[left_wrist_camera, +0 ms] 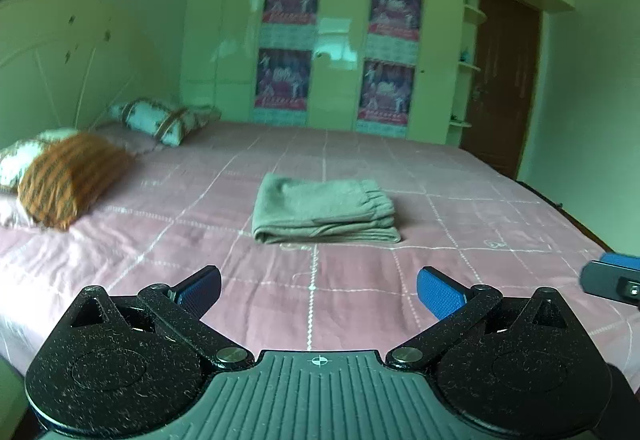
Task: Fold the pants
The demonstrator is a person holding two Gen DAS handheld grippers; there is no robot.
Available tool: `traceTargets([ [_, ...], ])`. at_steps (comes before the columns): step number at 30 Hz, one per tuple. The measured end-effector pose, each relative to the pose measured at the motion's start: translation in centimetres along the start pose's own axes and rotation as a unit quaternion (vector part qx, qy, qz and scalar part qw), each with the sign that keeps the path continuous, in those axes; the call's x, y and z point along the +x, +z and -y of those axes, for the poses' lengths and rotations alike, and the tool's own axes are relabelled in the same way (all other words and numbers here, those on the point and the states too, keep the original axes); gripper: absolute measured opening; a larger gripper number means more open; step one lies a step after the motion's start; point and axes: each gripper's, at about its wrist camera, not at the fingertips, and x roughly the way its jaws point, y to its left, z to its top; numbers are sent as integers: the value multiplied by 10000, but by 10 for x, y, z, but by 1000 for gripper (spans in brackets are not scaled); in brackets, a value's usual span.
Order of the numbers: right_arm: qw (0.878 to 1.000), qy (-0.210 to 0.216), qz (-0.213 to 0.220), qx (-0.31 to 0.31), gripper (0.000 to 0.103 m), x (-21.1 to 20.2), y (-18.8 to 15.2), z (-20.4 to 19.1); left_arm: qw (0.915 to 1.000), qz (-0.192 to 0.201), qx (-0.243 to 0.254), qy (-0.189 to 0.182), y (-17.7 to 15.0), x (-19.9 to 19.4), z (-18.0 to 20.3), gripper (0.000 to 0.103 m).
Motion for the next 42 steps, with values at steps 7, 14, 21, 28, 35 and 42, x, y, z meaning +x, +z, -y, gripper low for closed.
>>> traceTargets([
  [7, 9998, -175, 100, 2, 97, -3, -4, -9, 9995, -74, -308, 8, 4, -8, -15, 103],
  [14, 9996, -90, 155, -225, 97, -6, -1, -28, 9997, 187, -169, 65, 3, -17, -28, 103],
  [21, 9992, -18, 218, -330, 97, -10, -2, -42, 9995, 297, -5, -109, 6, -22, -10, 103],
  [28, 9991, -172, 242, -288, 97, -11, -1, -37, 9994, 280, 60, -183, 5, -21, -1, 103],
  [35, 9992, -244, 255, -202, 97, -12, 1, -29, 9995, 245, 56, -199, 4, -22, 1, 103],
  [42, 9991, -273, 254, -190, 97, -12, 0, -28, 9995, 250, 2, -209, 4, -22, 1, 103],
])
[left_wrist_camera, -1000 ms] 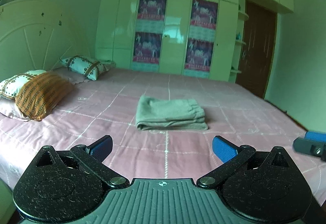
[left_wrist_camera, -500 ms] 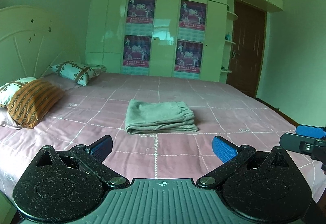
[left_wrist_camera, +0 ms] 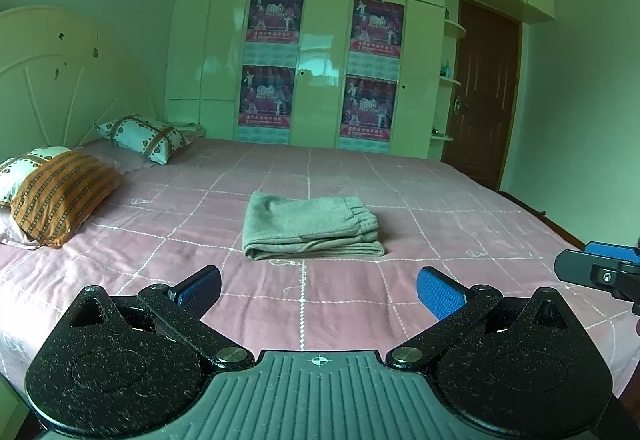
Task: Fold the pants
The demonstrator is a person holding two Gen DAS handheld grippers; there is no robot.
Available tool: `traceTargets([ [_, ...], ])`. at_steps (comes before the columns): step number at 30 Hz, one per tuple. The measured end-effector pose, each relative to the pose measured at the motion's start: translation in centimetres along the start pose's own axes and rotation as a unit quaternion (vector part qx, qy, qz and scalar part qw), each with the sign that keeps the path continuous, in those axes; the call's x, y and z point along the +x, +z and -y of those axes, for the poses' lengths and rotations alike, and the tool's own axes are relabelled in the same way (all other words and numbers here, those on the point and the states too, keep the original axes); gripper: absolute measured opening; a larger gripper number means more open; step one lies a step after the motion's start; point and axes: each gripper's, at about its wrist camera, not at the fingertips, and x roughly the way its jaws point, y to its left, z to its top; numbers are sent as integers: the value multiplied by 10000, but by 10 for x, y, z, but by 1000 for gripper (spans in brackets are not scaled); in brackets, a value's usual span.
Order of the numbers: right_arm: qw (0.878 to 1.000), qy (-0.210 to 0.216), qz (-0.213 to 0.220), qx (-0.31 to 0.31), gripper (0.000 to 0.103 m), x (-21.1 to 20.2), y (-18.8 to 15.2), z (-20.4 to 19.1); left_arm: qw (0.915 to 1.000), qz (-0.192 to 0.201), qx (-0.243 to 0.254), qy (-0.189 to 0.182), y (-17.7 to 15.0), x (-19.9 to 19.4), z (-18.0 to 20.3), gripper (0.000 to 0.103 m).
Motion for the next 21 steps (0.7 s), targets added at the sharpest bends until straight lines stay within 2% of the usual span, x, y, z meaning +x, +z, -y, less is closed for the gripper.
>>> traceTargets([
  [21, 10000, -59, 4, 21, 97, -3, 0, 0, 9999, -3, -53, -98, -3, -1, 1, 103],
])
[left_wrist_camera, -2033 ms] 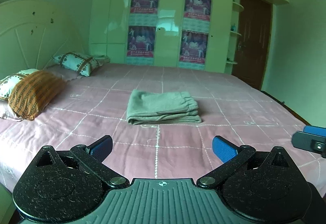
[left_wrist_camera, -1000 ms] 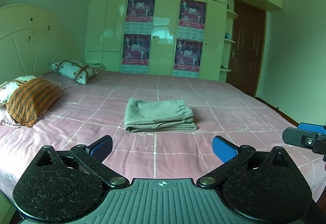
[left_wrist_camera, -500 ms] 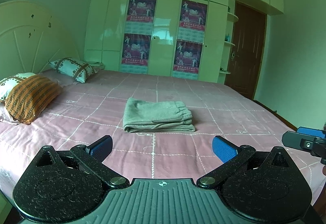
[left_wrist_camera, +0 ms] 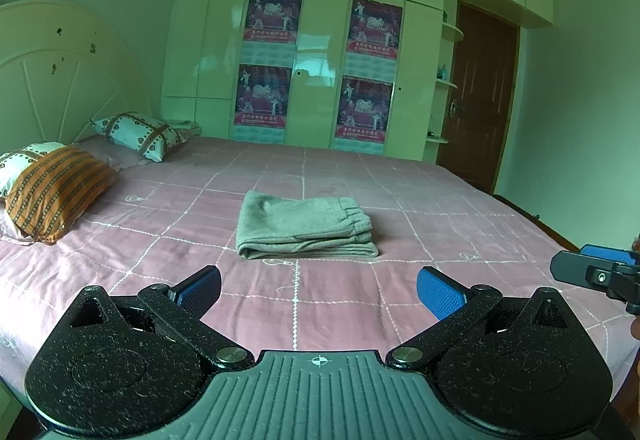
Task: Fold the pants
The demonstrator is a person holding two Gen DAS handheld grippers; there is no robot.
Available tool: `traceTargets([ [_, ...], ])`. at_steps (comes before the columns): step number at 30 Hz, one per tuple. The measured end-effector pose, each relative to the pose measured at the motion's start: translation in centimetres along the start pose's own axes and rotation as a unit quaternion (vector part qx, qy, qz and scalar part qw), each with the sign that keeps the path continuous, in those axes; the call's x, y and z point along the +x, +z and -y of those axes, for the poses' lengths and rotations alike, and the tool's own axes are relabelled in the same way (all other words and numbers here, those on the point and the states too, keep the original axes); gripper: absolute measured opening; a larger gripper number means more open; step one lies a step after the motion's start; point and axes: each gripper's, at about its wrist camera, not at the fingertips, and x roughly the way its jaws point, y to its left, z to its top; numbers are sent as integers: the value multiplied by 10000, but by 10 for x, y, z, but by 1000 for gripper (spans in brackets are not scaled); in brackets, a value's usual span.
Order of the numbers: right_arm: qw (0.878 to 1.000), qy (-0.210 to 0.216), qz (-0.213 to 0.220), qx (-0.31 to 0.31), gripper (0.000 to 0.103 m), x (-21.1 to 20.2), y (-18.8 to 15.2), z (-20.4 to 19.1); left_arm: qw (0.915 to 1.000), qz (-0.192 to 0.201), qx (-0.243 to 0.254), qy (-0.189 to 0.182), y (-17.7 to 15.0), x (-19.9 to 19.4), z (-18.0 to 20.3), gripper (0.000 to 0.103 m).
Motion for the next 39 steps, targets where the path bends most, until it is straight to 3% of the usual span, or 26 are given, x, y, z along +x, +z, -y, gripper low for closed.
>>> traceTargets([
  [39, 10000, 7, -27, -14, 97, 0, 1, 1, 10000, 16, 27, -36, 0, 0, 4, 103],
])
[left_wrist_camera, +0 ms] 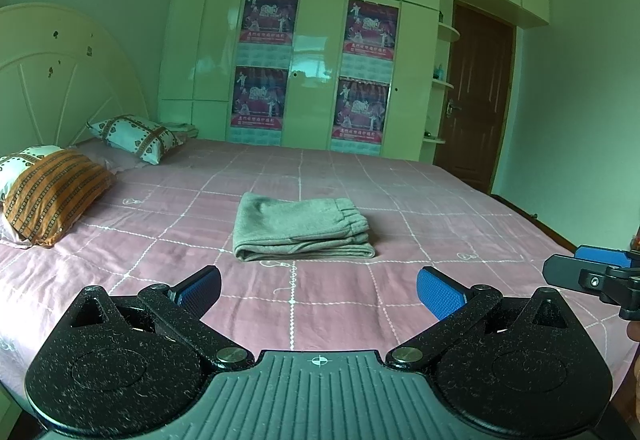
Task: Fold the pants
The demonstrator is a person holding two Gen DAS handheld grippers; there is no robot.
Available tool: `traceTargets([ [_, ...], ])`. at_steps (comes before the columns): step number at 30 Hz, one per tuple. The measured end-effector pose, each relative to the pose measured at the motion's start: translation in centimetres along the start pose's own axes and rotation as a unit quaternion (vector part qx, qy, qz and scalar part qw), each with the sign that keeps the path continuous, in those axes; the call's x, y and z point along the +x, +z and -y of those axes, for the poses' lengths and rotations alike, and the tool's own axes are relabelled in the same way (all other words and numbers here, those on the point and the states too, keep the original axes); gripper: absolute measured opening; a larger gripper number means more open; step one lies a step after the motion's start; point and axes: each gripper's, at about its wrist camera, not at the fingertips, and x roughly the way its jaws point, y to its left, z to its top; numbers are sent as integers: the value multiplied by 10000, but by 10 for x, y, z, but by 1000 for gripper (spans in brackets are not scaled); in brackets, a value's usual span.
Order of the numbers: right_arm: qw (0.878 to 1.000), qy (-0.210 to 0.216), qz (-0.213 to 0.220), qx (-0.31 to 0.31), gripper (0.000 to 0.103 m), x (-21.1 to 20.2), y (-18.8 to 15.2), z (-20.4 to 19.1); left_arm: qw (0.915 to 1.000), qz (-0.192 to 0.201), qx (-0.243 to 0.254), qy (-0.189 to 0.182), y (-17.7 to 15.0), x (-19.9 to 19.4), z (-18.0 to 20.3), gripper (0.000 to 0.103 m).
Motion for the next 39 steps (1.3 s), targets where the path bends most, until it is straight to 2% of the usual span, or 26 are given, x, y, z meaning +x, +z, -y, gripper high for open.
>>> traceTargets([
  [27, 10000, 15, -16, -20, 97, 0, 0, 2, 10000, -15, -6, -37, 2, 0, 1, 103],
  [33, 10000, 28, -27, -15, 97, 0, -1, 5, 9999, 129, 91, 39, 0, -3, 2, 103],
  [39, 10000, 25, -32, -17, 97, 1, 0, 5, 9998, 167, 75, -80, 0, -4, 1, 103],
])
